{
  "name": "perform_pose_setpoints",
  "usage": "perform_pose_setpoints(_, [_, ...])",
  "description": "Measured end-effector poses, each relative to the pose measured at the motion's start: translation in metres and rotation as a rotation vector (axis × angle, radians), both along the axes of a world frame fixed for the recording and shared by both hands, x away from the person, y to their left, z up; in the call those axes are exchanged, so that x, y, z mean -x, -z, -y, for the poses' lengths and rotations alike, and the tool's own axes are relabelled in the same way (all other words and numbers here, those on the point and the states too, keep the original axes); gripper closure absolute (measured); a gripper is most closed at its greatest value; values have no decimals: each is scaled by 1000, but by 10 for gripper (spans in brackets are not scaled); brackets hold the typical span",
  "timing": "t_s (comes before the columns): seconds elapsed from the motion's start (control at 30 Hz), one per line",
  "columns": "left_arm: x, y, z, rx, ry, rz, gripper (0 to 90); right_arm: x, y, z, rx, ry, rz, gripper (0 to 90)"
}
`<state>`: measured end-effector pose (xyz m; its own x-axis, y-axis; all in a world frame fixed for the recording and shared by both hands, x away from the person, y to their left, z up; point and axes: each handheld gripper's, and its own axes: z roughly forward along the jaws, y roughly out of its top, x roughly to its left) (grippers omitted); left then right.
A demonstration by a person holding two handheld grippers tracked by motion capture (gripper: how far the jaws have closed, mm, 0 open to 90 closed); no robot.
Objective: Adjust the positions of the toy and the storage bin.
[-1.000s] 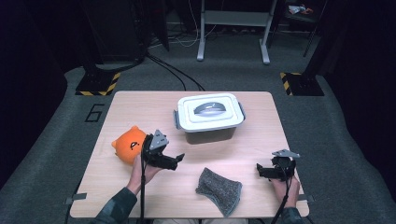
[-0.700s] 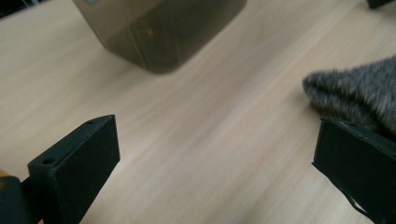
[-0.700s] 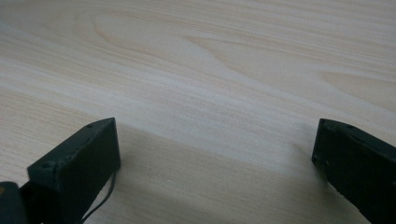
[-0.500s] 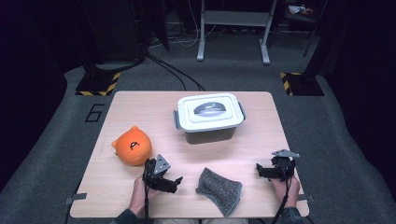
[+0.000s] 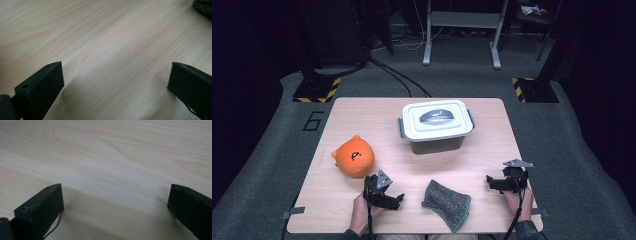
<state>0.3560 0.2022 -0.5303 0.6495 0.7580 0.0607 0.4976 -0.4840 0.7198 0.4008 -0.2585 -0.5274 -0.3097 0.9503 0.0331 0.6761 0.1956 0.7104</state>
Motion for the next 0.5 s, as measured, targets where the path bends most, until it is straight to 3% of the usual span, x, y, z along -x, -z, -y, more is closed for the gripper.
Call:
perform_pose_setpoints(0.17, [-3,1,0,28,9,-36,1,-9,-8,2,-37,-23,-11,0])
perform_pose_setpoints(0.5, [-3,1,0,25,8,-35,0,-38,-57,-10,-41,-59,65,0])
